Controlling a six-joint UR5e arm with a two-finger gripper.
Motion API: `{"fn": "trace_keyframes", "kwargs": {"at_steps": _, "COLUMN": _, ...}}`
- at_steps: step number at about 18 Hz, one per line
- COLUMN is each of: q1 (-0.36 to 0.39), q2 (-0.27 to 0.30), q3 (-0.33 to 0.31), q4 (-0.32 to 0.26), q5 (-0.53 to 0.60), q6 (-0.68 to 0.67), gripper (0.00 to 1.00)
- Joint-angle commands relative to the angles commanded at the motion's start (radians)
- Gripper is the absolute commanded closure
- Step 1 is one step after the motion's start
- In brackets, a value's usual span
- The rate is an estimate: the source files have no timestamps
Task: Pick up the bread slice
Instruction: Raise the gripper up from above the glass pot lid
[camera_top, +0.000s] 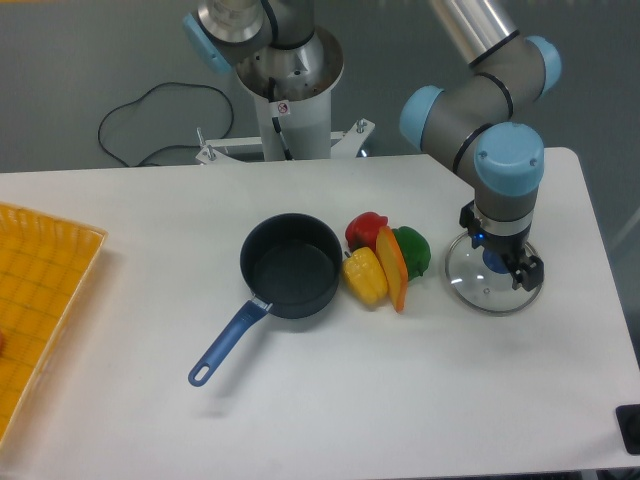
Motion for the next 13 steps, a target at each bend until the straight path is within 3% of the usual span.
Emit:
{"fn": "trace_keyframes", "kwargs": {"at_steps": 4, "q1": 0.000, "q2": 0.003, "q3": 0.000, "q4": -0.002, "q5": -0.003, "q6": -0.017, "gripper": 0.00}}
{"fn": "trace_keyframes", "kwargs": {"at_steps": 8, "q1": 0.014, "q2": 0.029, "q3": -0.018, "q4": 0.000, "q5": -0.184, "q6": -0.133, "gripper": 0.00}}
{"fn": "trace_keyframes", "kwargs": {"at_steps": 10, "q1": 0.017, "q2": 0.051, "q3": -0.026, "q4": -0.005, "q5": -0.175, "q6": -0.196, "gripper": 0.00}}
{"fn": "trace_keyframes", "kwargs": {"at_steps": 13, "q1": 0.025, "q2": 0.122, "q3": -0.031, "q4": -0.076, "q5": -0.166, "q6": -0.314, "gripper": 0.00}}
